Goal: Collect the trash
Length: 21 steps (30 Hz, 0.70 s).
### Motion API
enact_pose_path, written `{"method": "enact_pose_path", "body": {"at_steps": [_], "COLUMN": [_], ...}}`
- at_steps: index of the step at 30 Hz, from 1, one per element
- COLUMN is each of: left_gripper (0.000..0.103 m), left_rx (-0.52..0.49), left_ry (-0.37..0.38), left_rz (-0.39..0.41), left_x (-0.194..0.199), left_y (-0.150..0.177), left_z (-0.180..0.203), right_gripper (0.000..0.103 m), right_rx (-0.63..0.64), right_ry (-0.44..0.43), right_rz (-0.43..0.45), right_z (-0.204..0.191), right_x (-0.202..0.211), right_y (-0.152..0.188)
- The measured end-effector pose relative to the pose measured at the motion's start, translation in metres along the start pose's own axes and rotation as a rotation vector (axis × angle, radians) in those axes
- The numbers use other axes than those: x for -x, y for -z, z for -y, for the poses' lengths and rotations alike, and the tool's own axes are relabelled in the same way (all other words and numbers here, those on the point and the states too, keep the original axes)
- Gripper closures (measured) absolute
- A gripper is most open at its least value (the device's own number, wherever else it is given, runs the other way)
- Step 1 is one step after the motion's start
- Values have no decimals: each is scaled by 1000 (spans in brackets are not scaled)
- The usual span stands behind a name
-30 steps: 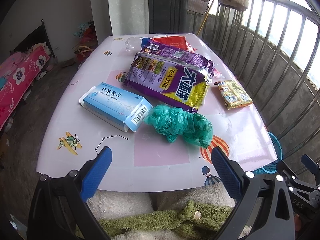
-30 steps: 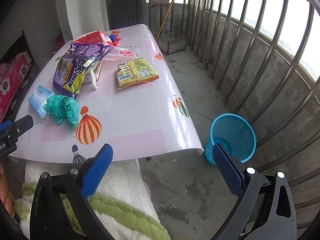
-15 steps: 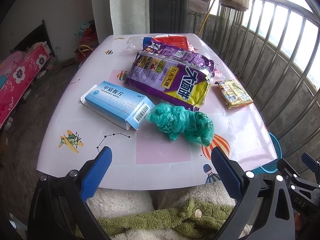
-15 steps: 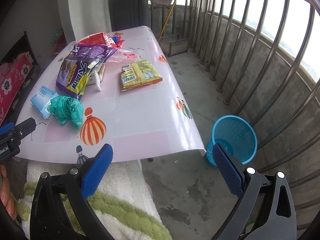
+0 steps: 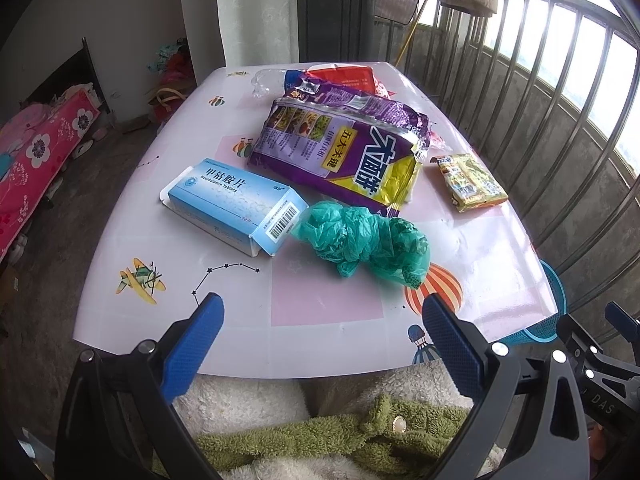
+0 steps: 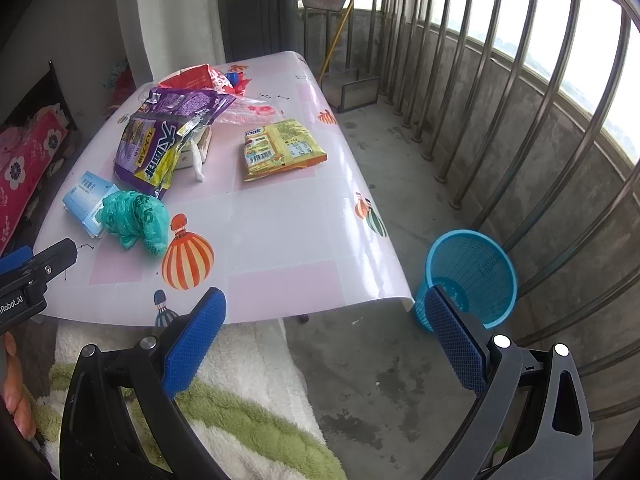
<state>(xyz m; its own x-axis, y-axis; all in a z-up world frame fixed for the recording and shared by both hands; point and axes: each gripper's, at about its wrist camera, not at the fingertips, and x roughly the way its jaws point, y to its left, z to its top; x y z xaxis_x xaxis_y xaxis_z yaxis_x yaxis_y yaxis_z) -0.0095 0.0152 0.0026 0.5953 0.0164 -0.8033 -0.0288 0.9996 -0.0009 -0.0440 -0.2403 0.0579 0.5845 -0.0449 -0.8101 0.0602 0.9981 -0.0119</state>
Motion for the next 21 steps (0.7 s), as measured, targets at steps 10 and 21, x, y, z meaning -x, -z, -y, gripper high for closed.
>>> {"method": "enact_pose_path", "body": {"at_steps": [10, 21], "left_gripper": [6, 6], "left_rx": [8, 6], "left_ry": [-10, -16], "left_rz": [-17, -29], "left_x": [-4, -6], "left_y": [0, -1], "left_z": [-3, -3], "right_gripper": [8, 8], "right_rx": [-3, -10], "right_ry": [-2, -4], "right_rz": [-5, -9], "right_z": [0, 3], "right_x": [-1, -4], "right_y": [0, 1]}}
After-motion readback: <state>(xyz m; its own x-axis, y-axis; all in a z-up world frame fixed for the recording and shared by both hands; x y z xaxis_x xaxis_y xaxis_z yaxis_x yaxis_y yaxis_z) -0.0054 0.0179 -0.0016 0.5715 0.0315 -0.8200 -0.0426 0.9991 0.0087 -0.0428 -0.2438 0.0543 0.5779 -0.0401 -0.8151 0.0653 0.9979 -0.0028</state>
